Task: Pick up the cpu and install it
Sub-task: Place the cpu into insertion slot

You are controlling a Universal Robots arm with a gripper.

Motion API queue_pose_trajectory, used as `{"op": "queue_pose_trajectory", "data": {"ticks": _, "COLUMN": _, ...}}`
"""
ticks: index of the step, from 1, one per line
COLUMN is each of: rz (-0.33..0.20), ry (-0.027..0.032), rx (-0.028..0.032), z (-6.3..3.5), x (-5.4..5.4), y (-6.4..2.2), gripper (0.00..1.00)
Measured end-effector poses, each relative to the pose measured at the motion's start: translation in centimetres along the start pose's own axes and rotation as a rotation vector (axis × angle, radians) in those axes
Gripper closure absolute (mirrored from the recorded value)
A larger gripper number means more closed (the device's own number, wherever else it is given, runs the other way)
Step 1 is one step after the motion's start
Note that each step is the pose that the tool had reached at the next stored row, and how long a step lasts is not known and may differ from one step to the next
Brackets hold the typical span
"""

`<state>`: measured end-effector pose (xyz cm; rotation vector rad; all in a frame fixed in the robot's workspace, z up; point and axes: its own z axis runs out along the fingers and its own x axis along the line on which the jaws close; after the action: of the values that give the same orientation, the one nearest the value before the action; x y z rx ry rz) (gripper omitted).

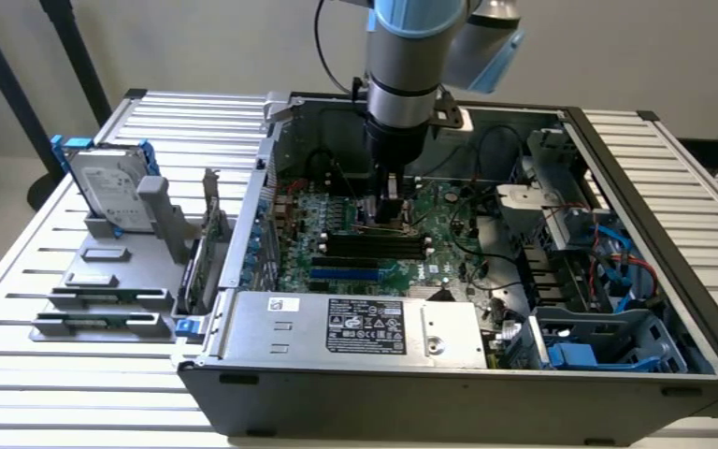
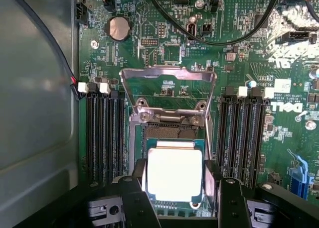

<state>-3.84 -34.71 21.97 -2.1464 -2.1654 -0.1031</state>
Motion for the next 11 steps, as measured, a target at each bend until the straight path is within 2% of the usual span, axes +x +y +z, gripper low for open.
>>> {"op": "queue_pose_trajectory", "data": {"ticks": 1, "rz": 0.002, "ry": 0.0000, "rx": 0.0059, "z": 0.01, "x": 0.00, "y": 0.06, "gripper": 0.45}}
{"op": "queue_pose_trajectory", "data": {"ticks": 3, "rz": 0.003, "ry": 0.0000, "rx": 0.0112, "z": 0.02, "x": -0.01, "y": 0.35, "gripper": 0.45}}
{"op": "queue_pose_trajectory", "data": {"ticks": 6, "rz": 0.003, "ry": -0.0018, "rx": 0.0115, "z": 0.04, "x": 0.10, "y": 0.60, "gripper": 0.45}}
{"op": "queue_pose_trajectory", "data": {"ticks": 9, "rz": 0.003, "ry": -0.0124, "rx": 0.0115, "z": 0.18, "x": 0.42, "y": 0.70, "gripper": 0.45}}
{"op": "queue_pose_trajectory", "data": {"ticks": 11, "rz": 0.004, "ry": -0.0161, "rx": 0.0113, "z": 0.31, "x": 0.55, "y": 0.78, "gripper": 0.45}}
